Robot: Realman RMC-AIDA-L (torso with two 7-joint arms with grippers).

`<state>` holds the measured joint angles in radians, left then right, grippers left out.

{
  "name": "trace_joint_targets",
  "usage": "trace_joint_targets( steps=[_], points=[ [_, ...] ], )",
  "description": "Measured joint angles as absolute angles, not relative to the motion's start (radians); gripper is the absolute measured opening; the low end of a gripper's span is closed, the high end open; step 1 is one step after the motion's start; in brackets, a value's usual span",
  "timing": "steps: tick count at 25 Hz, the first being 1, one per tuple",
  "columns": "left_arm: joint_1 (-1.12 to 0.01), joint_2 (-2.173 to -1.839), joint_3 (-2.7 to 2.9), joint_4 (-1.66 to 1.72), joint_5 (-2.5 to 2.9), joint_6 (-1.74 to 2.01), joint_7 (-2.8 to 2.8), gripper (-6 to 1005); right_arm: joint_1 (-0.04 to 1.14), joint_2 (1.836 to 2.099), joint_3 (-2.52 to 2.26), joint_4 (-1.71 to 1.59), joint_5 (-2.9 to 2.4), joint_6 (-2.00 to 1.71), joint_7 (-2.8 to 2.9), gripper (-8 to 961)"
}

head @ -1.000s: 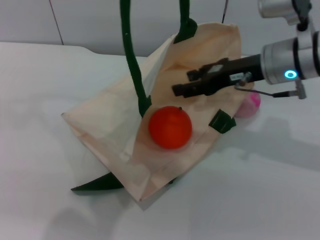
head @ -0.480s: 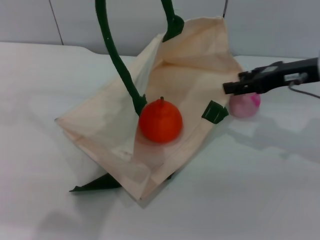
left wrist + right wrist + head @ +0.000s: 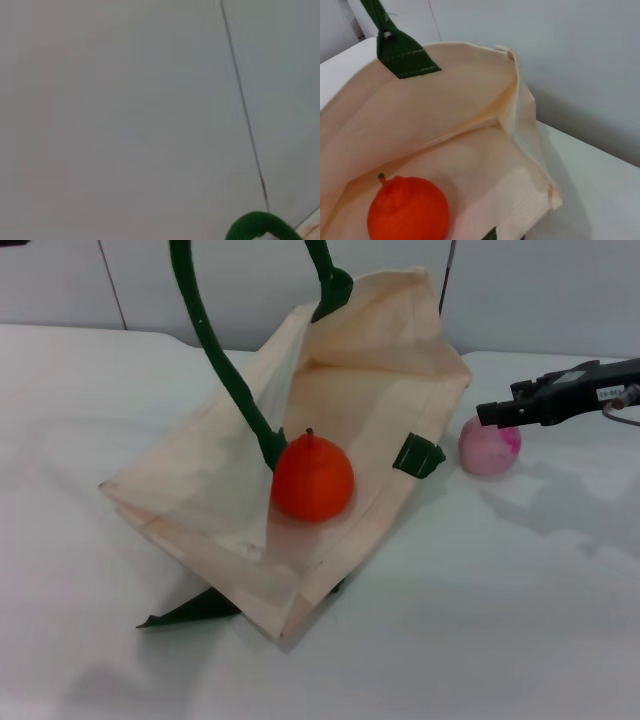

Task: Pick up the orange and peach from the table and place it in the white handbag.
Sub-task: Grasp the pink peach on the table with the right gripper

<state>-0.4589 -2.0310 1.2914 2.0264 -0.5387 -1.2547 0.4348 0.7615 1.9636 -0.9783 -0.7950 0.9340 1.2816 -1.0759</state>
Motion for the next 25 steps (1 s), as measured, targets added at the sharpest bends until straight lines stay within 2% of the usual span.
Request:
trace_joint_targets(
  steps=[11, 25],
  points=[
    [-0.442, -2.031, 1.264, 2.026, -0.502, -1.271, 0.422, 120, 0.760, 1.958, -0.961, -0.796, 0.898, 1.272, -1.068, 773],
    [-0.452, -2.030, 1.252, 2.028, -0.502, -1.273, 0.424, 120, 0.813, 2.002, -0.887, -0.797, 0.740, 1.265, -1.049, 793]
  ],
)
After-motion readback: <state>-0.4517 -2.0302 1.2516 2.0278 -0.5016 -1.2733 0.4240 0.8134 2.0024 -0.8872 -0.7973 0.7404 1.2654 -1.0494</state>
